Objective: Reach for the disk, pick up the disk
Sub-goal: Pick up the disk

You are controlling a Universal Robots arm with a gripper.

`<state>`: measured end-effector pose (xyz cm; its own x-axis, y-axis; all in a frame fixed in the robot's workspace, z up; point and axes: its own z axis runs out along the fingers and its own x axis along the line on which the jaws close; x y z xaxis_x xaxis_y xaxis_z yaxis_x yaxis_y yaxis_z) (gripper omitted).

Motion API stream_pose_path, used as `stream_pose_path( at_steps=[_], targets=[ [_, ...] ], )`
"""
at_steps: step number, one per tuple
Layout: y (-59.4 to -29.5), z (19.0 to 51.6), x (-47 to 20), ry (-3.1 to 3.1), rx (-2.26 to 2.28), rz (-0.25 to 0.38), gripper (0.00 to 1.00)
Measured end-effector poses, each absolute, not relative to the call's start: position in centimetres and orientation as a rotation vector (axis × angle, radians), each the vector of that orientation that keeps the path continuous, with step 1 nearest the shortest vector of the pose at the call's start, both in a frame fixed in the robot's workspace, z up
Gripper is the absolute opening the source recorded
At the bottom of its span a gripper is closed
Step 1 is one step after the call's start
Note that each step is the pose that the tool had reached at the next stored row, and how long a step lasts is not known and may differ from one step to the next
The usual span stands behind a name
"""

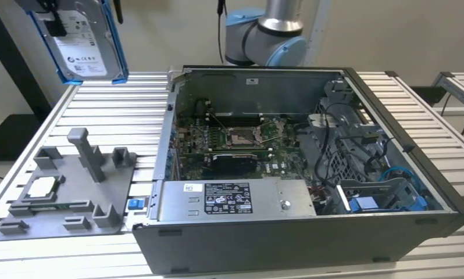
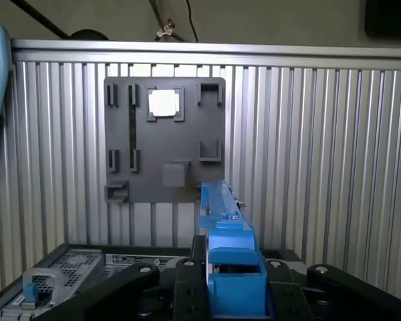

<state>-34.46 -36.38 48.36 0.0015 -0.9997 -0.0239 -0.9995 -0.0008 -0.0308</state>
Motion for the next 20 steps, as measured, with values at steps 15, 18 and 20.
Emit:
stream_pose_path(
  at_steps=[15,18,20],
  targets=[
    [-36.4,48.4,-27.7,2.194,-2.197,-0.005,0.0],
    [-36.4,48.4,-26.3,2.194,-2.197,-0.004,0.0],
    [-36.4,48.4,-25.4,2.195,-2.197,-0.004,0.0]
  ],
)
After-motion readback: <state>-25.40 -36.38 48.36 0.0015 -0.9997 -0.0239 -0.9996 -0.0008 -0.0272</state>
